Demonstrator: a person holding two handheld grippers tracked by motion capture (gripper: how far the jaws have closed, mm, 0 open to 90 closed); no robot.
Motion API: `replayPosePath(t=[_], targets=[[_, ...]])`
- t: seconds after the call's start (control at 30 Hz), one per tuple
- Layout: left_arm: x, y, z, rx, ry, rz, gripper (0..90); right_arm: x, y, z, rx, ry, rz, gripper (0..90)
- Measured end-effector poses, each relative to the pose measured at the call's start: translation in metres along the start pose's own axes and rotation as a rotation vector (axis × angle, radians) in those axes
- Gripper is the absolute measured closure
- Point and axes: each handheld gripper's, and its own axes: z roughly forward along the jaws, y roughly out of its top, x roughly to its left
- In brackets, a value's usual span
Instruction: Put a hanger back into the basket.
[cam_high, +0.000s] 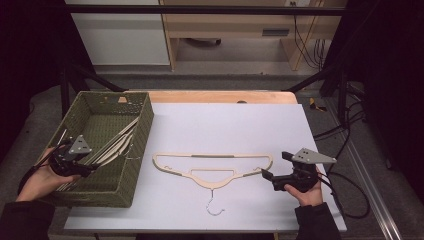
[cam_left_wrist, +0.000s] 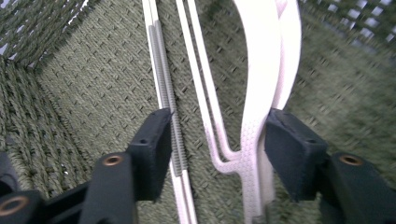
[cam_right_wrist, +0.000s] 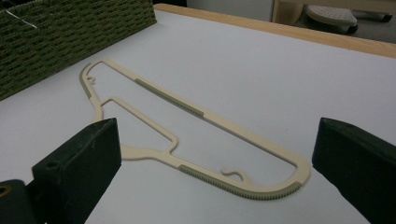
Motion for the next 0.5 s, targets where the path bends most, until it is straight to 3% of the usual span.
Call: replayPosePath(t=[0.27,0.4,0.5], targets=[[-0.004,0.014,-0.036,-0.211,0.026,-0.083,26.8,0.002,0.001,0.0,-0.005,0.011,-0.004,2.1],[-0.02,0.025,-0.047,-0.338,0.023,-0.147,20.6,0.005,0.002,0.002,-0.009,0.02,-0.017,2.9],[-0.038,0.036,-0.052,-0.429,0.0,-0.164,16.9,0.008,0.003,0.004,-0.013,0.036,-0.028,3.8]])
